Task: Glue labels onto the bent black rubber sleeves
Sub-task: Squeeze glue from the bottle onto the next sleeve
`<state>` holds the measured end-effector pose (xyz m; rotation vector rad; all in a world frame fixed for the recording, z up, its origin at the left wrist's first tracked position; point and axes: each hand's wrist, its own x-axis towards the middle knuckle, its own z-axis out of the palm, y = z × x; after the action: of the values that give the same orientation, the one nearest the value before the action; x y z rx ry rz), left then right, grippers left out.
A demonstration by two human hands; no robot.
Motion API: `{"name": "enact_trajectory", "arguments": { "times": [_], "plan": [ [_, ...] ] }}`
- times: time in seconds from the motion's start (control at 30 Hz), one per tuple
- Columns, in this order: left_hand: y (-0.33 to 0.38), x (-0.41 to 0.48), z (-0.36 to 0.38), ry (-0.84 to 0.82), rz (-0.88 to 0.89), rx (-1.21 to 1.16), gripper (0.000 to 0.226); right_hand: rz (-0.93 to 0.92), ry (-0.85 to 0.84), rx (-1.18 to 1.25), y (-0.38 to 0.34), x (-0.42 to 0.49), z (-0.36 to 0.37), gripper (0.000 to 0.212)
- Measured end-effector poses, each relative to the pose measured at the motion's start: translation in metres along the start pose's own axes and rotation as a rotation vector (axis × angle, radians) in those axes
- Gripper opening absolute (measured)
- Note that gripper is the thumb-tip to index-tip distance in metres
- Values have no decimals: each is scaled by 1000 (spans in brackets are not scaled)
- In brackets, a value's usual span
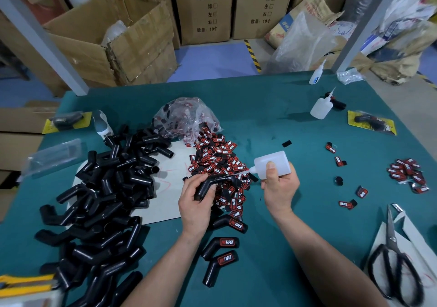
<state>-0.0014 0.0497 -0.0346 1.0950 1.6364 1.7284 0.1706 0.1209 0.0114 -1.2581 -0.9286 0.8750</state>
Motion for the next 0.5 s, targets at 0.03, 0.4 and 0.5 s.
{"name": "enact_trajectory", "arguments": {
  "times": [0.03,0.4,0.5],
  "plan": [
    [0,-1,0,-1,-2,-5,41,-1,2,1,0,1,-1,34],
    [5,-2,1,29,-36,-23,40,-5,11,-14,0,0,0,36],
    [5,-2,1,24,-42,-13,39,-15,8,-45,3,0,-1,36]
  ]
}}
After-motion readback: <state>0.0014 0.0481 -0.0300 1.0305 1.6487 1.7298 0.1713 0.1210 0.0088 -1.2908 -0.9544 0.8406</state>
